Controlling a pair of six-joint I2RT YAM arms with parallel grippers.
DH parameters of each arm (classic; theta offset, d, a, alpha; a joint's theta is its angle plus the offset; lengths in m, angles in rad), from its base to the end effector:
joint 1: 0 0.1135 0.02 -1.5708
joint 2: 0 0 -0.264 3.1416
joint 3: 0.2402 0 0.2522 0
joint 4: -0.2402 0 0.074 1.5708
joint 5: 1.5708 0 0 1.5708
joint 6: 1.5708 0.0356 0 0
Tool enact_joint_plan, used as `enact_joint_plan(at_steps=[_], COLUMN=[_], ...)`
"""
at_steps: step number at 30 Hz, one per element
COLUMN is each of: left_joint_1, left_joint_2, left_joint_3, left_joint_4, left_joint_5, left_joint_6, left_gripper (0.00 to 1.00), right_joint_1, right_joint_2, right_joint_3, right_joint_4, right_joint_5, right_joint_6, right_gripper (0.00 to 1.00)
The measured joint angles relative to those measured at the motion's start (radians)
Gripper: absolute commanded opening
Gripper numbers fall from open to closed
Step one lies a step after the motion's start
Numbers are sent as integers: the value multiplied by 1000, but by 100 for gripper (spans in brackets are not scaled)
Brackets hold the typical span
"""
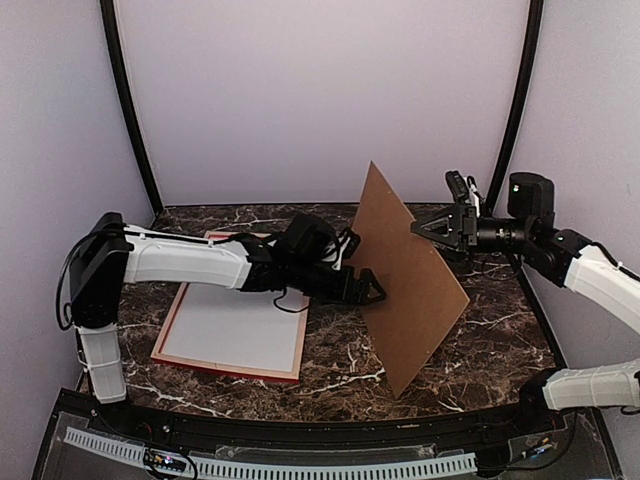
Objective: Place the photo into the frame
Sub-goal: Turn over the backboard.
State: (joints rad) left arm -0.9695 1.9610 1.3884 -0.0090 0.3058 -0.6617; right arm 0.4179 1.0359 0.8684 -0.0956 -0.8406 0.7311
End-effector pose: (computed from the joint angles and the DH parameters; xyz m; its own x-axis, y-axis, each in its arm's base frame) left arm 0.2452 -0.3763 0.2161 -0.8158 0.1534 -0.5576 0.5417 0.5403 -0.6439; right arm 0.2007 0.1181 0.3335 -0.7967 0.1335 -0.5894 -0.5323 0.3069 0.7890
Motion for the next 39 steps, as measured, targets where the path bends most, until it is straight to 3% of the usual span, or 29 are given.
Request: enact_joint_plan(at_steps=[13,28,35,39], left_joint_1=[68,121,127,130], left_joint_2=[-356,-373,-373,-367], left_joint_3=[-20,-63,-102,-134], left_joint_4=[-5,67,67,35], left_joint_5=[-14,61,45,25], left_joint_6=[-1,-80,-101,-102], left_gripper=[99,99,78,61], right_joint_1=[151,306,311,311], right_joint_2=[69,200,212,217], right_joint_3=[72,104,109,109], right_joint_4=[4,84,101,98], right_joint_5=[68,108,117,130], right_joint_6=[12,38,37,28], right_gripper=[78,77,77,77])
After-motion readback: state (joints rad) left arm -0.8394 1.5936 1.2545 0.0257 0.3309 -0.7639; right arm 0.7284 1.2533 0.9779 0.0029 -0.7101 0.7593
